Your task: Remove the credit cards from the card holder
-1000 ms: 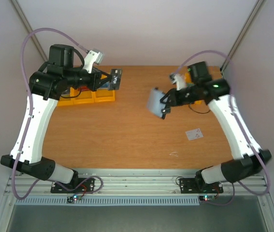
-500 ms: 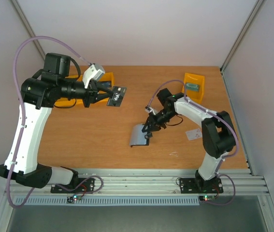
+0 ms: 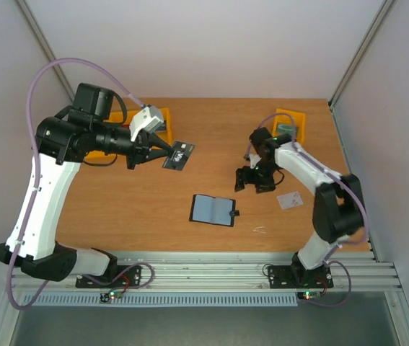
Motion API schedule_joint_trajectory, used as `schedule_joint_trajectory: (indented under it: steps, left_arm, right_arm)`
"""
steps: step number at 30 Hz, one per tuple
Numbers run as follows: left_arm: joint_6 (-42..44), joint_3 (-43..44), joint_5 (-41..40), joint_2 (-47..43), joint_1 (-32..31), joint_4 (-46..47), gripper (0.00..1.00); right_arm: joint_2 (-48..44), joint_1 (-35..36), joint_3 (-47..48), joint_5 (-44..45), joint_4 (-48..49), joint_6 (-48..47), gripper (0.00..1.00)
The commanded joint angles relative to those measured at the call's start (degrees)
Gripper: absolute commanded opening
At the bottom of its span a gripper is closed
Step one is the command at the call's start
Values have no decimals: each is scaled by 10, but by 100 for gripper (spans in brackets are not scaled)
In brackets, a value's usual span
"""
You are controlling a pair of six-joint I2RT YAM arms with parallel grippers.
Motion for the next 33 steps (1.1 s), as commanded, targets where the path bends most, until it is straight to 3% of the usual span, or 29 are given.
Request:
schedule_joint_trajectory:
  steps: [1,4,7,11,16,22,25,28,33]
  left_arm:
    - [63,-1,-15,1,-34,-43,0]
    - [88,-7,-7,6,-57,-63,0]
    - [102,-11,15,13,-72,-78,0]
    - [119,-6,30,20,-86,-98,0]
    - [129,-3,32,23,-96,-107,0]
    - [127,-1,36,23,-99,-106,0]
    - [124,-1,36,23,-99,-104,0]
    - [120,-1,37,23,-100,-101,0]
    - [106,1,38,25,-100,-93,0]
  right_arm:
    - [-130,5,78,194,-60,-18,95]
    - [-187,42,143,143,-71,-112,98]
    - [-227,77,211,-43,-76,-179,97]
    - [-235,124,268,-264,-40,-178,95]
    - [-211,182,308,-283,-4,-157,90]
    - [-182,203,338,-263,-12,-149,48]
    - [-183,204,335,-253,-15,-147,21]
    - [-190,204,330,-260,-12,-148,5]
    - [-199,204,323,-249,-12,-150,1]
